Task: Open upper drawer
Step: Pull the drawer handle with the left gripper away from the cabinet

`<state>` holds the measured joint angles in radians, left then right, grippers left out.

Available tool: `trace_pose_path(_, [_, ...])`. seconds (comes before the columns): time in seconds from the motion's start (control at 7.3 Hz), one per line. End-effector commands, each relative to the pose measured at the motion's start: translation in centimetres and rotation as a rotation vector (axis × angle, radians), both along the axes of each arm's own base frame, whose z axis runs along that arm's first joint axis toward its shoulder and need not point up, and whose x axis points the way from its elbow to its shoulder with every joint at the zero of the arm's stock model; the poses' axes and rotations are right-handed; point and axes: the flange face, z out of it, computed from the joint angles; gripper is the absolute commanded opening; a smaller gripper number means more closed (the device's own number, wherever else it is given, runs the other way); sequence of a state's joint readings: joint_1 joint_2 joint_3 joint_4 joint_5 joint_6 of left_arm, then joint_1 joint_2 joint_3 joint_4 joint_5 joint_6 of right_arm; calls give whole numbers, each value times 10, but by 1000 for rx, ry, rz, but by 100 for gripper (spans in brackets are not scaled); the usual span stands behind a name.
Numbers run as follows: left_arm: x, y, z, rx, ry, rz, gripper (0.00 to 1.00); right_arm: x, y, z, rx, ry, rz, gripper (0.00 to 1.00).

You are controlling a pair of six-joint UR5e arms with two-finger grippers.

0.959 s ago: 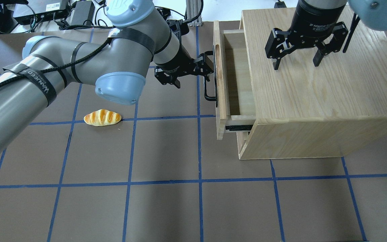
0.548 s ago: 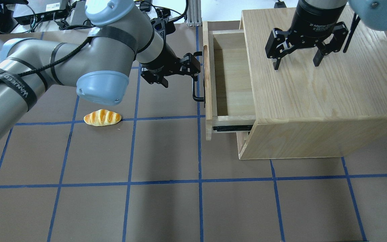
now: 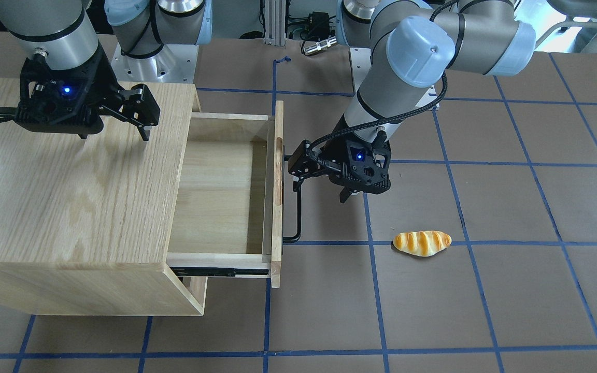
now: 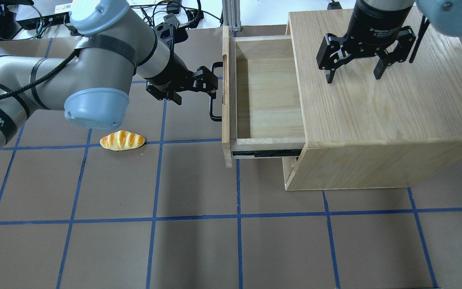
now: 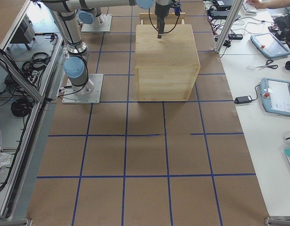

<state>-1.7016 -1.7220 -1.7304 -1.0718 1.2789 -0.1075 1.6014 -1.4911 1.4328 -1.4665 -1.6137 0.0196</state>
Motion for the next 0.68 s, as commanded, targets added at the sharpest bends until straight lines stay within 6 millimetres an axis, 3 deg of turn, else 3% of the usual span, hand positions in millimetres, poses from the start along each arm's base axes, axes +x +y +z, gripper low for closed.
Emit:
trace_pose_path(0.0, [14,-1,6,-13,-2,9,100,0,0,0,0,0,0,100])
trace_pose_path(0.41, [26,6,3,-13,-7,-2,100,0,0,0,0,0,0,100])
trace_pose_path(0.55, [35,4,12,-22,-5,15,100,0,0,-1,2,0,1,100])
